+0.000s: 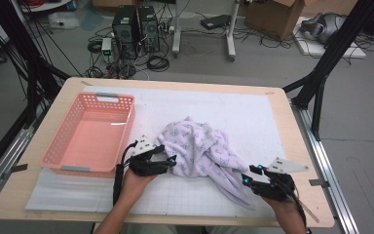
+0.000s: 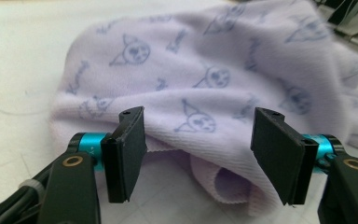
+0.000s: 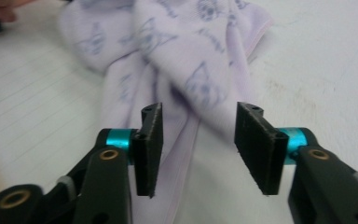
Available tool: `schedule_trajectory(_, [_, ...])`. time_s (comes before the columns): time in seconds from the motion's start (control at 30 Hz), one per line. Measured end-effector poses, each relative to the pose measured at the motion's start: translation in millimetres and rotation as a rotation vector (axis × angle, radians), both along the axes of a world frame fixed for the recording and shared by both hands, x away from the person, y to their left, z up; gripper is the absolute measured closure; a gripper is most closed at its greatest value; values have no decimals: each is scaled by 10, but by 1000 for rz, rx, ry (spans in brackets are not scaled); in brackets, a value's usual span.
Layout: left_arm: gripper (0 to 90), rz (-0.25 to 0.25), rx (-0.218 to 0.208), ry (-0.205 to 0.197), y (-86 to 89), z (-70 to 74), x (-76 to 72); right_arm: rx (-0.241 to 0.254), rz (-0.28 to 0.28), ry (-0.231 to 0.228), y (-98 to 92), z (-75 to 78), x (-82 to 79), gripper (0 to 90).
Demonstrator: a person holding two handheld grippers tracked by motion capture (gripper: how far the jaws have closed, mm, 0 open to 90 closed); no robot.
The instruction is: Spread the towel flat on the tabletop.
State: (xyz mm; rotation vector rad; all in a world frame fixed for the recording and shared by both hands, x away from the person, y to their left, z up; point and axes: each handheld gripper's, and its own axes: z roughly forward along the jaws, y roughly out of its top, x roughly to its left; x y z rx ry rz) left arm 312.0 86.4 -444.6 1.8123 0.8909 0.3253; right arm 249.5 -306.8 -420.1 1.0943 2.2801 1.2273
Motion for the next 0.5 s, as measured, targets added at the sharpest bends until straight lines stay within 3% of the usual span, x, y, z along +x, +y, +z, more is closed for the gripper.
schedule_trajectory(0.13, [357,-5,28,28,-103,-39,55,-29,0,35,252,-118,244,433])
schedule_trajectory(0.2, [381,-19,110,51,-203,-54,84,-61,4,59,359,-199,323,460])
schedule_trajectory(0.23, [444,-25,123,47,-218,-53,77,-76,1,66,394,-228,341,506])
schedule_trajectory(0.3, [612,-44,142,53,-228,-52,64,-59,22,73,400,-232,332,673])
schedule_trajectory(0.37, [816,-61,149,49,-226,-37,30,-54,28,82,355,-223,301,753])
schedule_trajectory(0.43, [833,-58,140,48,-220,-26,7,-34,32,97,262,-216,263,772])
schedule_trajectory(0.5, [842,-67,100,38,-138,0,-71,-32,28,108,165,-197,200,774])
